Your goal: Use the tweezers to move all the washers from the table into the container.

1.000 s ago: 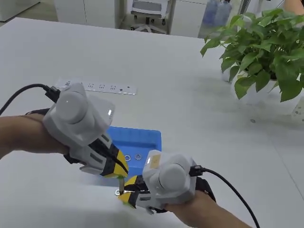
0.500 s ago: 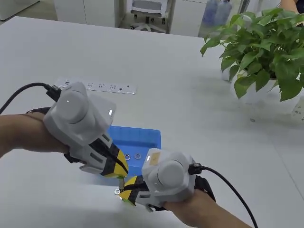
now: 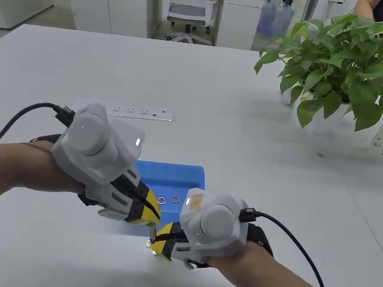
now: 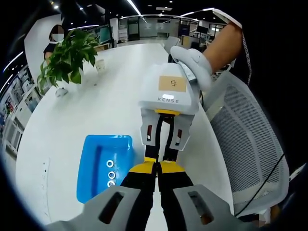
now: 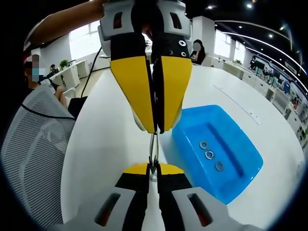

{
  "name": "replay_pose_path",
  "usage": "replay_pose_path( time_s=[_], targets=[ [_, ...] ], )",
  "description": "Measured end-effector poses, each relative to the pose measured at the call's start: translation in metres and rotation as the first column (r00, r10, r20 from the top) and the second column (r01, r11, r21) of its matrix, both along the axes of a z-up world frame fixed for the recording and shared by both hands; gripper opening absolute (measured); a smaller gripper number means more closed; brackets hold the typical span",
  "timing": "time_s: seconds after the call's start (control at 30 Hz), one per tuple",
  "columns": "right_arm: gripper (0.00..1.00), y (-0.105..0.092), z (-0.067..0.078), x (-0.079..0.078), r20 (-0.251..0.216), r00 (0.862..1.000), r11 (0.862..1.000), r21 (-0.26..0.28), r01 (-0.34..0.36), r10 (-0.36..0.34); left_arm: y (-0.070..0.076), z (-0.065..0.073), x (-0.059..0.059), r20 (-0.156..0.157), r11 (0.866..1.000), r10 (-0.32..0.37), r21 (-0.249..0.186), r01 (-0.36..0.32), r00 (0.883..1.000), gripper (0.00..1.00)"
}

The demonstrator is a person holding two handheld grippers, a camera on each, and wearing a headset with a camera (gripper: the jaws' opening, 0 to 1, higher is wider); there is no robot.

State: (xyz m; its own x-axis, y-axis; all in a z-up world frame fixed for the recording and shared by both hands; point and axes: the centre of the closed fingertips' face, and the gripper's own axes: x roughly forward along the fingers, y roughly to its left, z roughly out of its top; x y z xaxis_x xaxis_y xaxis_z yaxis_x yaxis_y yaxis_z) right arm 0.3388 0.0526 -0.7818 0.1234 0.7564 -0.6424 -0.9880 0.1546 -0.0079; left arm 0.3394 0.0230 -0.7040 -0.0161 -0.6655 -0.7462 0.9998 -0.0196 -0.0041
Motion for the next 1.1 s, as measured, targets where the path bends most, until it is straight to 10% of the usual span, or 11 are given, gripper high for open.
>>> replay_pose_path(
  time_s=[1.1],
  targets=[
    [0.11, -0.004, -0.006, -0.004, 0.047, 0.999, 1.000, -0.013, -0.005, 0.005, -0.004, -0.006, -0.012, -0.006, 0.999, -0.035, 0.012, 0.035, 0.999, 0.05]
  ],
)
